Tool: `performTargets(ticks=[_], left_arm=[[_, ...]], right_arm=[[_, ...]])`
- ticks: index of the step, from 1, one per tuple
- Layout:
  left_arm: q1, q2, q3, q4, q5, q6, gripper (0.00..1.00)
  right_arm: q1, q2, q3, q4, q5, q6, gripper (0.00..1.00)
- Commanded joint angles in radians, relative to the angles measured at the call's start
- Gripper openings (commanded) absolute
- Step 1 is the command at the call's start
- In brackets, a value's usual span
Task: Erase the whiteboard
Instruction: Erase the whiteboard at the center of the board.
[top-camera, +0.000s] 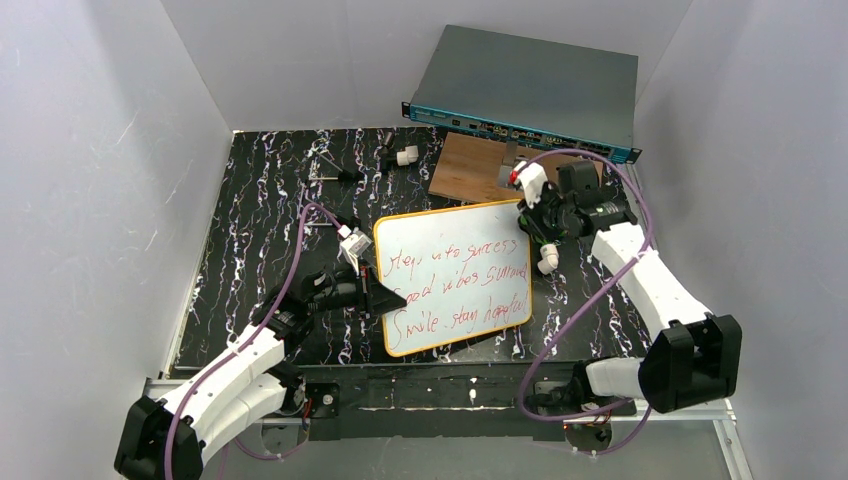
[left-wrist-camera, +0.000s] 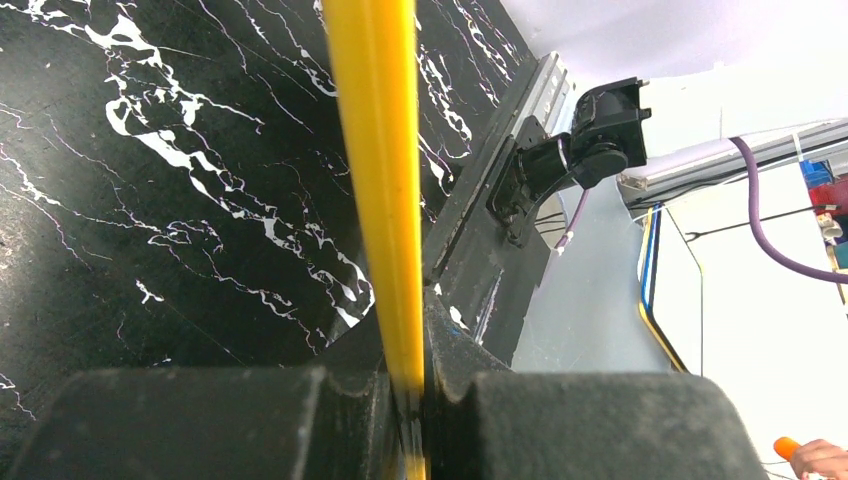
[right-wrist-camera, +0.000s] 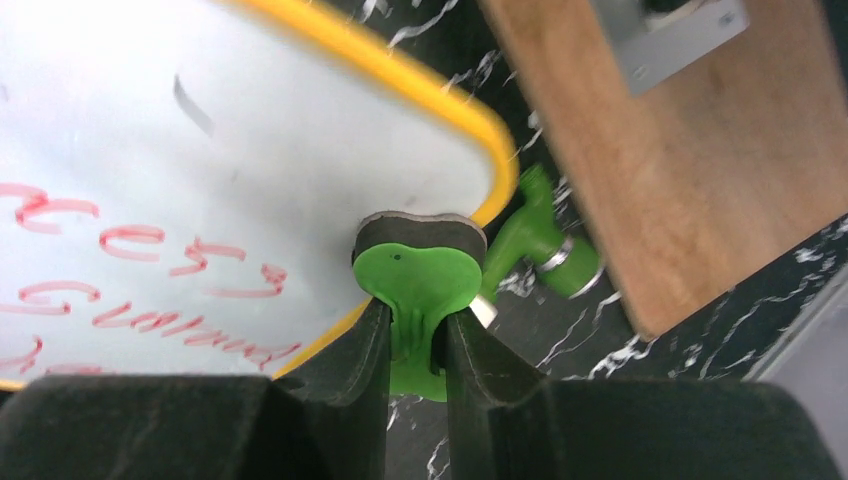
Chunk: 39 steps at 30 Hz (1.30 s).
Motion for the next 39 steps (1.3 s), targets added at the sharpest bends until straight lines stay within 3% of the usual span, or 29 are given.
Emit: performTargets(ticks=[1, 6, 10, 17, 27, 31, 39], left_arm=[[-0.029, -0.032, 0.027, 0.071, 0.121, 0.1, 0.0], [-0.031, -0.031, 0.027, 0.075, 0.122, 0.097, 0.0], [-0.031, -0.027, 0.026, 0.075, 0.122, 0.095, 0.0], [-0.032, -0.039, 0.026, 0.063, 0.114, 0.099, 0.0], [-0.034, -0.043, 0.029, 0.058, 0.115, 0.107, 0.0], [-0.034, -0.041, 0.029, 0.058, 0.116, 0.108, 0.0], [-0.036, -0.039, 0.029, 0.058, 0.117, 0.107, 0.0]], right_arm=[[0.004, -0.061, -0.117, -0.047, -0.056, -0.08, 0.01], [0.005, -0.066, -0.129, -0.069, -0.148, -0.063, 0.01], [0.005, -0.027, -0.008, -0.059, -0.176, -0.005, 0.01], [0.004, 0.065, 0.168, -0.034, -0.012, 0.034, 0.01], [-0.003, -0.008, -0.101, -0.036, 0.081, -0.051, 0.01], [-0.002, -0.048, -0.171, -0.052, 0.037, -0.062, 0.01], [-0.003, 0.017, 0.024, -0.042, 0.028, 0.025, 0.01]])
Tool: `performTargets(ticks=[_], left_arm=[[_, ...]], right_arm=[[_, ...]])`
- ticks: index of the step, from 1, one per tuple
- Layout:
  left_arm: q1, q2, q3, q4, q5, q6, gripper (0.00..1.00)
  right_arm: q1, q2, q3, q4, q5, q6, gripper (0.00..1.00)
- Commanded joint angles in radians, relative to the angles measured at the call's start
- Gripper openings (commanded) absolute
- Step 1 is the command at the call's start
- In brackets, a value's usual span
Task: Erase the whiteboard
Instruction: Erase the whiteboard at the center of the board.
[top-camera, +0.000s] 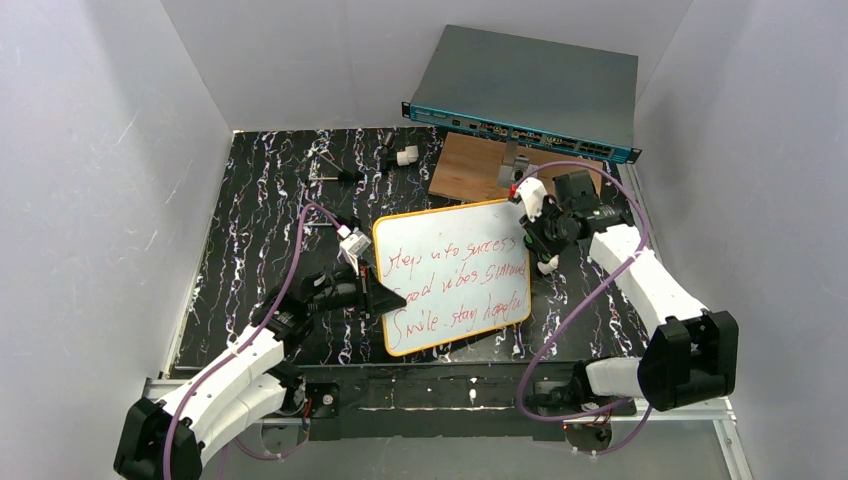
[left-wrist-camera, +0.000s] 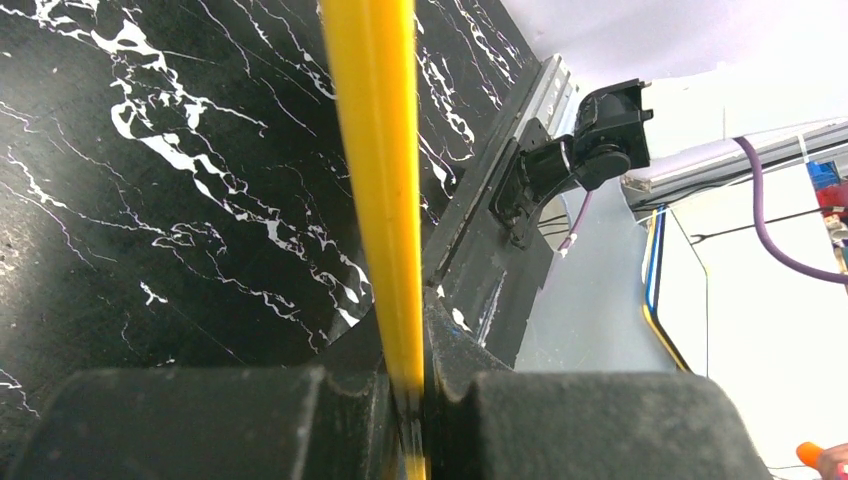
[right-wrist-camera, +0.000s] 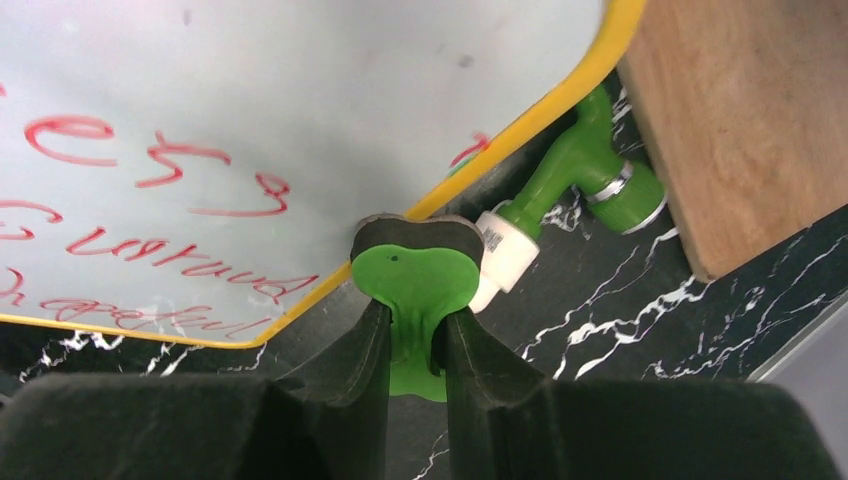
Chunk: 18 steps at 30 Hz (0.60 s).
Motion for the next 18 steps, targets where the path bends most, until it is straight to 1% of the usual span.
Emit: performTargets(ticks=[1, 5, 8, 13, 18], left_arm=[[-0.031, -0.031, 0.029, 0.067, 0.126, 0.112, 0.0], [-0.031, -0.031, 0.029, 0.065, 0.127, 0.111, 0.0], [-0.031, -0.036, 0.028, 0.063, 0.123, 0.112, 0.0], [-0.031, -0.035, 0.03, 0.065, 0.121, 0.111, 0.0], [-0.032, -0.035, 0.03, 0.067, 0.117, 0.104, 0.0]], right_arm=[[0.002, 0.056, 0.161, 0.058, 0.006, 0.062, 0.01], [0.002, 0.105, 0.247, 0.083, 0.063, 0.085, 0.01], [0.002, 0.126, 0.265, 0.076, 0.069, 0.094, 0.01], [0.018, 0.099, 0.193, 0.054, 0.064, 0.095, 0.01], [0.078, 0.033, 0.063, 0.041, 0.091, 0.068, 0.01]])
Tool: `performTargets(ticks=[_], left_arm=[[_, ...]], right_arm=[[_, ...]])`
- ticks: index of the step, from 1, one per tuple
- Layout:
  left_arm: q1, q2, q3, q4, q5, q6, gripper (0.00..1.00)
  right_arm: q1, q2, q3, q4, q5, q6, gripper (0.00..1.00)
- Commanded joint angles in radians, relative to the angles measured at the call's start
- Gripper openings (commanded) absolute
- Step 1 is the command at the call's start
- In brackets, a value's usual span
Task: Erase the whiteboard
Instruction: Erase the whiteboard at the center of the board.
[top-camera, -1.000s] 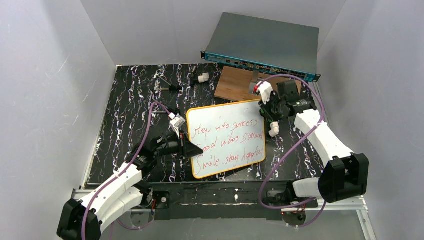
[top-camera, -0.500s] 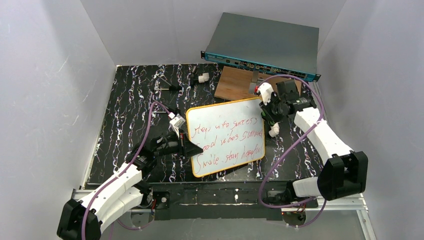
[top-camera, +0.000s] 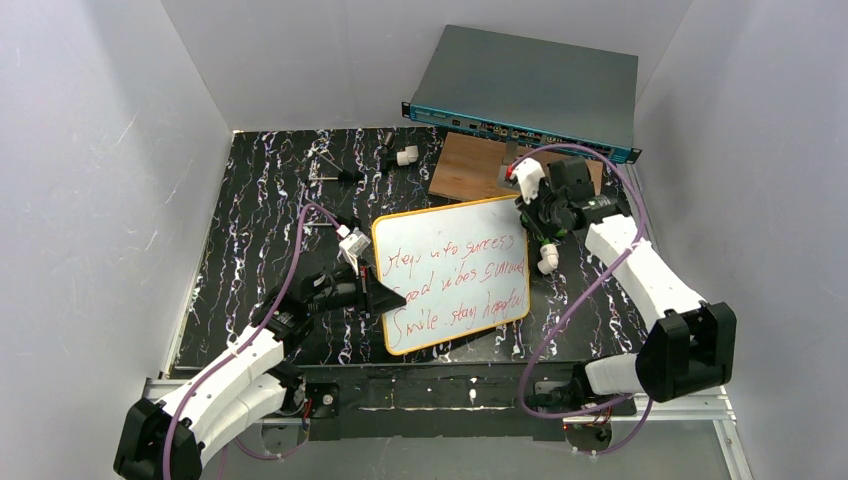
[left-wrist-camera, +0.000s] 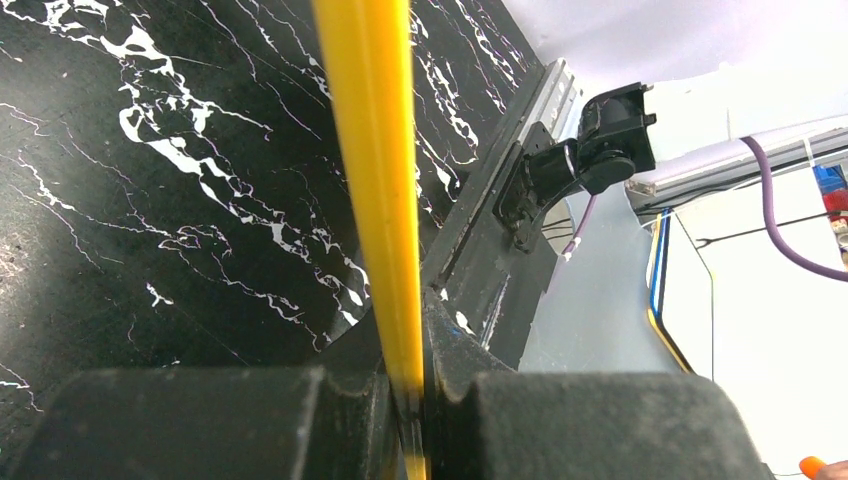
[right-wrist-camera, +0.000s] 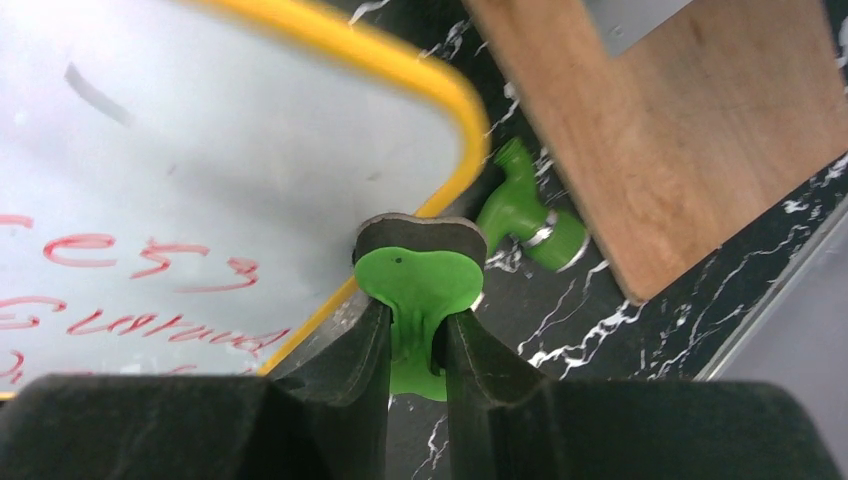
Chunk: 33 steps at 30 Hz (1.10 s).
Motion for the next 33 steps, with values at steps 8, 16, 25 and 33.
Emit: performTargets(ticks=[8, 16, 25, 33], left_arm=[[-0.033, -0.032, 0.031, 0.067, 0.133, 0.087, 0.0], [-0.034, -0.036, 0.031, 0.064, 0.137, 0.089, 0.0], [-0.036, -0.042, 0.033, 0.057, 0.133, 0.098, 0.0], [-0.037, -0.04, 0.033, 0.059, 0.137, 0.097, 0.0]], right_arm=[[0.088, -0.018, -0.036, -0.027, 0.132, 0.009, 0.01], [0.086, 0.085, 0.176, -0.015, 0.191, 0.01, 0.01], [0.085, 0.021, 0.015, -0.025, 0.177, -0.039, 0.01], [0.085, -0.044, -0.105, -0.063, 0.084, -0.044, 0.01]])
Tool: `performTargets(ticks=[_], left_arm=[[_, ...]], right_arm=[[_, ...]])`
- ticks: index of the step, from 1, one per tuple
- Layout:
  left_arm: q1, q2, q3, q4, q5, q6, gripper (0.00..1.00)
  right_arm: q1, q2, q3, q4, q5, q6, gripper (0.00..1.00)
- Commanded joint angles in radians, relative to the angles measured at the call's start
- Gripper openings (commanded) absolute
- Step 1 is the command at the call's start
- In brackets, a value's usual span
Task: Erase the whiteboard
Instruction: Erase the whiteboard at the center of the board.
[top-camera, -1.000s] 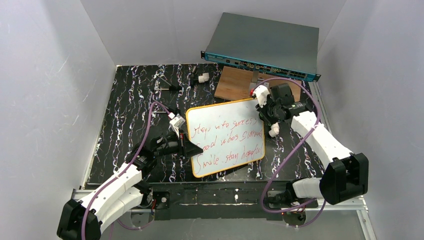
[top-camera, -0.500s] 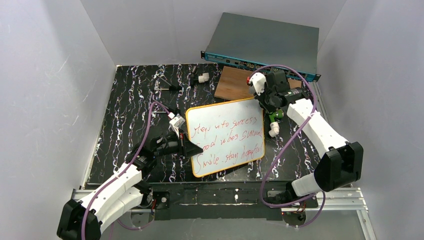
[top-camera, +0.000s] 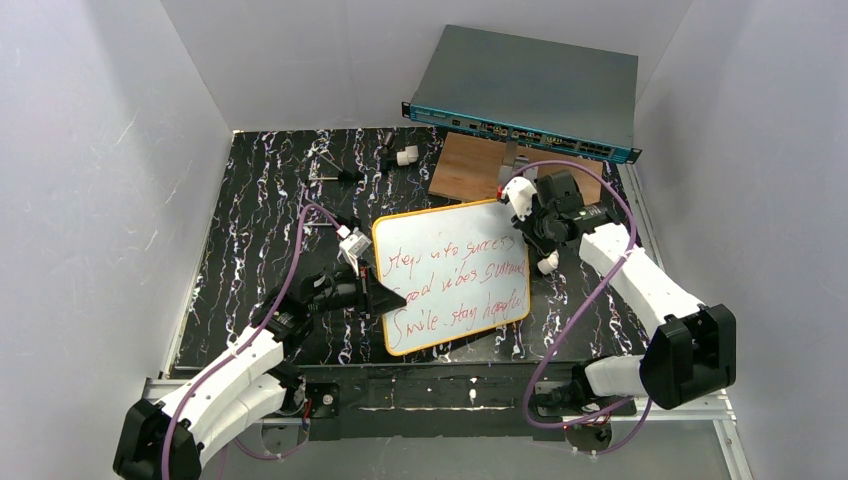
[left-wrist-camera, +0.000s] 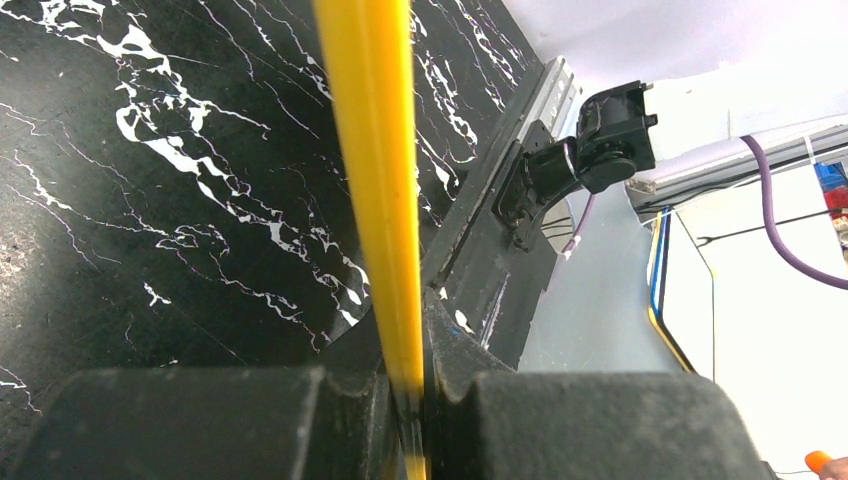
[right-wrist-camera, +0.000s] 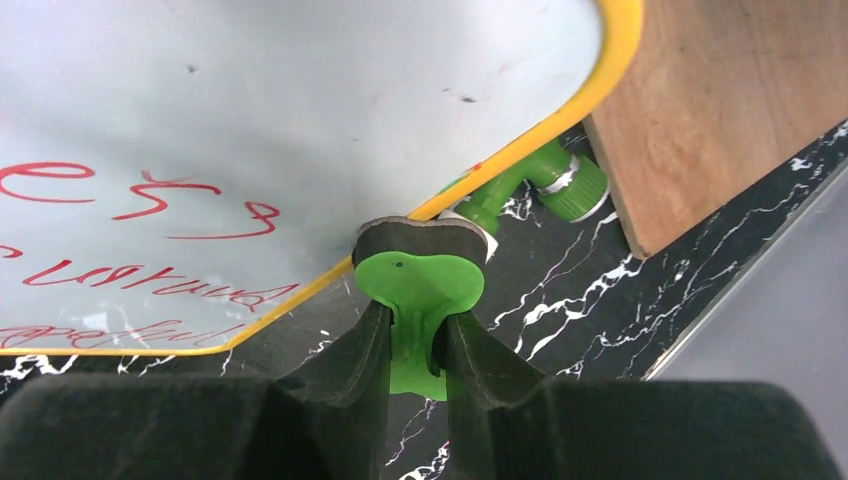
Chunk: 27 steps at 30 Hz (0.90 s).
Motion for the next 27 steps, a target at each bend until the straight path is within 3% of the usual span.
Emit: performTargets(ticks=[1, 13, 19, 27], left_arm=[[-0.03, -0.033, 0.033, 0.066, 0.141, 0.097, 0.0], [-0.032, -0.032, 0.032, 0.064, 0.141, 0.097, 0.0], [-0.033, -0.03, 0.031, 0.065, 0.14, 0.099, 0.0], [-0.032, -0.028, 0.033, 0.066, 0.14, 0.101, 0.0]], right_arm=[[0.003, 0.004, -0.009, -0.008, -0.053, -0.004, 0.01], [0.003, 0.128, 0.28, 0.029, 0.035, 0.024, 0.01], [0.003, 0.12, 0.238, 0.047, 0.041, 0.02, 0.01], [0.003, 0.05, 0.092, -0.042, -0.077, -0.036, 0.01]])
